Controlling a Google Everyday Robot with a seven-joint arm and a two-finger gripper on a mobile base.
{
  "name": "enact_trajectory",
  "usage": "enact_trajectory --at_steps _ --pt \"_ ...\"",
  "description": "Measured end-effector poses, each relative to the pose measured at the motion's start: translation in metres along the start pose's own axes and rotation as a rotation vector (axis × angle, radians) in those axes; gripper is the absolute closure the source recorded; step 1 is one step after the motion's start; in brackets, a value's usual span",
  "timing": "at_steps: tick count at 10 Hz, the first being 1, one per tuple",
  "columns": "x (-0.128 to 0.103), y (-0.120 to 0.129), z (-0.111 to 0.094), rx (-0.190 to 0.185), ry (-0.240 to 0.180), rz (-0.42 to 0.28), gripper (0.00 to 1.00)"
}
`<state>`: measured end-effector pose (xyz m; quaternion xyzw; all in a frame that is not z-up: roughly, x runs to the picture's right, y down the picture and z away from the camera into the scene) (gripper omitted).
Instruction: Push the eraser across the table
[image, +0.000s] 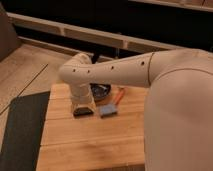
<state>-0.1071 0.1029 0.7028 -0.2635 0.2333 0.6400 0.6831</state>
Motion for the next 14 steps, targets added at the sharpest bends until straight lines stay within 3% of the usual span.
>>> enact_trajectory --at_steps 5,7,9,10,13,14 --pt "-0.003 0.000 -0.001 0.003 -0.011 -0.005 0.35" --pt "-0.041 -0.006 -0.022 -0.005 -0.134 -0.067 0.35" --pt "-0.077 -0.009 -0.055 -0.045 -0.274 -0.132 0.35" --pt "-0.086 -0.012 -0.064 -0.054 -0.313 -0.149 0.35" --pt "-0.085 -0.008 -0.064 -0.054 -0.313 -0.158 0.35" --pt "-0.084 -0.012 -0.060 -0.038 -0.310 -0.165 0.35"
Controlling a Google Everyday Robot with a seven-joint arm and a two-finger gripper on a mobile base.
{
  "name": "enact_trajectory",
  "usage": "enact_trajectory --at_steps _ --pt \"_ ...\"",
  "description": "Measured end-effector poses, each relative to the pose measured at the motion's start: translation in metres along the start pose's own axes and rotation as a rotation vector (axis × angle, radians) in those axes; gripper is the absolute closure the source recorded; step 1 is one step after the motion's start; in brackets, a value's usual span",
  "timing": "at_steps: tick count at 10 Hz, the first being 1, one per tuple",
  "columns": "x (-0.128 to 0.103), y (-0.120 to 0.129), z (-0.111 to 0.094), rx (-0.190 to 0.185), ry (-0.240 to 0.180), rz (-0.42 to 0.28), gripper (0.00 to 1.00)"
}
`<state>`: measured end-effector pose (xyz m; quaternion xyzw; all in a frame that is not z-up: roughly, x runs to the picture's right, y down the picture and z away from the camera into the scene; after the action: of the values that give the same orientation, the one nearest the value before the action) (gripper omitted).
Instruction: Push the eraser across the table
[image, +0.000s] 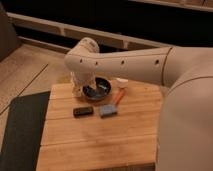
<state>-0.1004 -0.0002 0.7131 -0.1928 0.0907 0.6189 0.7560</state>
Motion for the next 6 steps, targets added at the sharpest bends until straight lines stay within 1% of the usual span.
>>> enact_trajectory --at_steps 1,2,3,4,5,6 --pt "0.006 -0.004 0.009 0.026 0.014 -0.019 0.35" --pt "0.018 -0.010 0.029 0.064 0.046 -0.041 0.35" --pt "0.025 -0.013 0.041 0.077 0.069 -0.041 0.35" --pt "0.031 -0.015 0.056 0.081 0.095 -0.033 0.35" --pt "0.040 -0.014 0.078 0.074 0.132 -0.019 0.35" --pt "0.045 -0.009 0.092 0.063 0.156 -0.015 0.35"
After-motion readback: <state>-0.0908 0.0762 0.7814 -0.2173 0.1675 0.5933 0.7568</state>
